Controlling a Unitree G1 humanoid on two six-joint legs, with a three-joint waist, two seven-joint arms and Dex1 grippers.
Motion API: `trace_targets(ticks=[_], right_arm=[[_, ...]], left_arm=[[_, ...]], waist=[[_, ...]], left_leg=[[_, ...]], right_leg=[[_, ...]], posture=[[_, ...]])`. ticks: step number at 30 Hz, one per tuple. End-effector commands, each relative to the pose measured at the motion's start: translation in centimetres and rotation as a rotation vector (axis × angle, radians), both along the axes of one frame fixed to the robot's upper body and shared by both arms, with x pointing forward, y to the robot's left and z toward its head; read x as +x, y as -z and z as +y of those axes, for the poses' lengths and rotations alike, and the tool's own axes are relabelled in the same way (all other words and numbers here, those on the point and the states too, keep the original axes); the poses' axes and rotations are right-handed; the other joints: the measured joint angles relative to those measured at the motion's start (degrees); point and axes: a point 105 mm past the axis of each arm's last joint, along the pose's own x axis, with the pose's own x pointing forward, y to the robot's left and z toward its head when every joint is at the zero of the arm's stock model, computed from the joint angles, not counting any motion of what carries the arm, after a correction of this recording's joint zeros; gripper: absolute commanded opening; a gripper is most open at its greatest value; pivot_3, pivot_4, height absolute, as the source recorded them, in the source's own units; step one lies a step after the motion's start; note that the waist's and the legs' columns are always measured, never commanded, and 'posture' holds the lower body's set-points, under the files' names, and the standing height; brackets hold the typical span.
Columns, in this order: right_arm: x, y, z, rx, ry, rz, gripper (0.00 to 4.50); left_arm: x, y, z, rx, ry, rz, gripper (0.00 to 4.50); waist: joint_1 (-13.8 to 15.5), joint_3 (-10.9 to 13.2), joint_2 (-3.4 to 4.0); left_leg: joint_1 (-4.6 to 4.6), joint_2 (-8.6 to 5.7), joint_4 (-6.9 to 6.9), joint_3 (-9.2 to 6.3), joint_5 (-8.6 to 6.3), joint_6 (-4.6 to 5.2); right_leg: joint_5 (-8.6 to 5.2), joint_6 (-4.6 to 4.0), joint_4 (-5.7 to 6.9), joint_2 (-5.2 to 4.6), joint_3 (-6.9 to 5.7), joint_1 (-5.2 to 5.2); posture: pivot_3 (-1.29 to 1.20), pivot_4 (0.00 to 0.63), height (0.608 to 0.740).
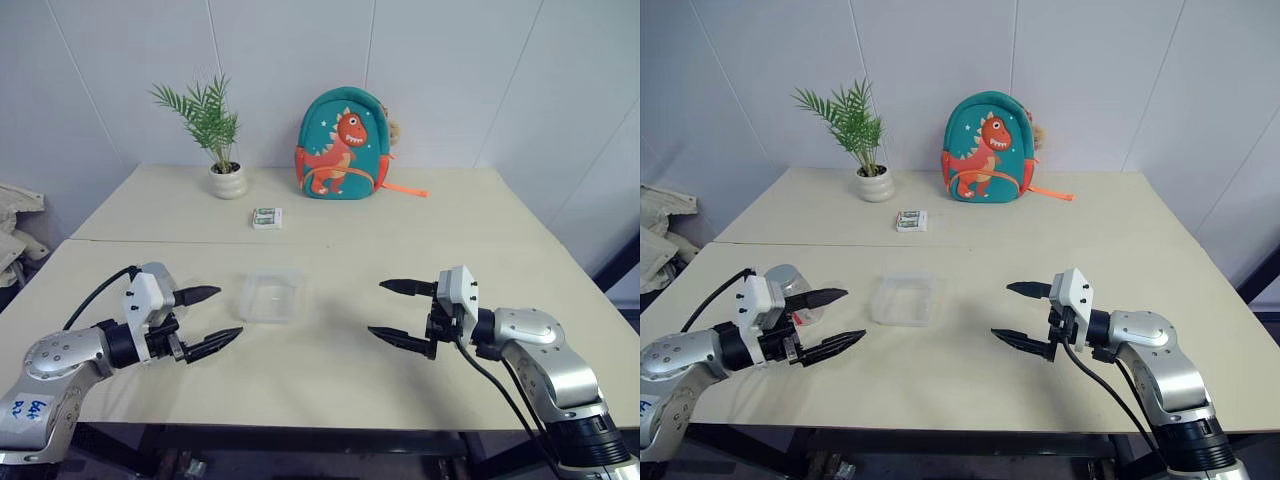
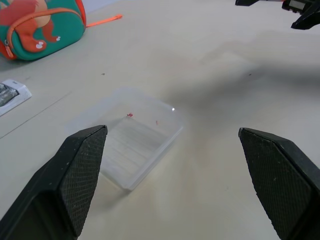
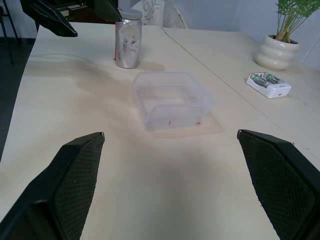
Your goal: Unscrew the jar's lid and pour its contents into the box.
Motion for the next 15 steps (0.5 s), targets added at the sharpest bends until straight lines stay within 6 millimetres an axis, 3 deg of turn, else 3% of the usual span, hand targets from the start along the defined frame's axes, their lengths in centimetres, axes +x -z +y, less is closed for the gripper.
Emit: trace_targets(ticks=[1, 5, 10, 15], right_arm=[[0.3, -1.1, 0.6, 0.009, -0.028, -0.047, 4.5], [0.9, -0.8, 1.4, 0.014, -0.063, -0.038, 4.5], [1.3, -1.8, 4.0, 0.044, -0.174, -0.07, 4.5], [1.1, -3.8, 6.4, 0.108, -0.258, -0.092, 4.5]], left_arm=[[-0.4, -0.8, 0.0, 0.001, -0.019, -0.048, 4.48], [-0.6, -0.5, 0.0, -0.013, -0.067, -0.064, 4.48], [-0.4, 0.5, 2.6, -0.112, -0.329, -0.123, 4.48], [-1.4, 2.9, 4.6, -0.185, -0.526, -0.09, 4.48]], waist=[[-0.1, 0.0, 0.0], [-0.1, 0.0, 0.0], [-0.3, 0.0, 0.0], [0.0, 0.0, -0.03]], left_leg=[[0.01, 0.0, 0.01, 0.0, 0.0, 0.0], [0.06, 0.03, 0.02, 0.1, 0.0, 0.0], [0.05, 0.05, 0.06, 0.13, 0.0, 0.02], [0.04, 0.04, 0.08, 0.12, -0.01, 0.02]], right_leg=[[0.01, -0.01, 0.0, 0.01, 0.0, 0.0], [0.06, -0.04, 0.01, 0.03, 0.07, 0.0], [0.12, 0.02, 0.0, 0.04, 0.11, -0.01], [0.15, 0.03, 0.02, 0.04, 0.1, -0.02]], posture=[[0.0, 0.15, 0.74], [0.0, 0.15, 0.74], [0.0, 0.15, 0.74], [0.0, 0.15, 0.74]])
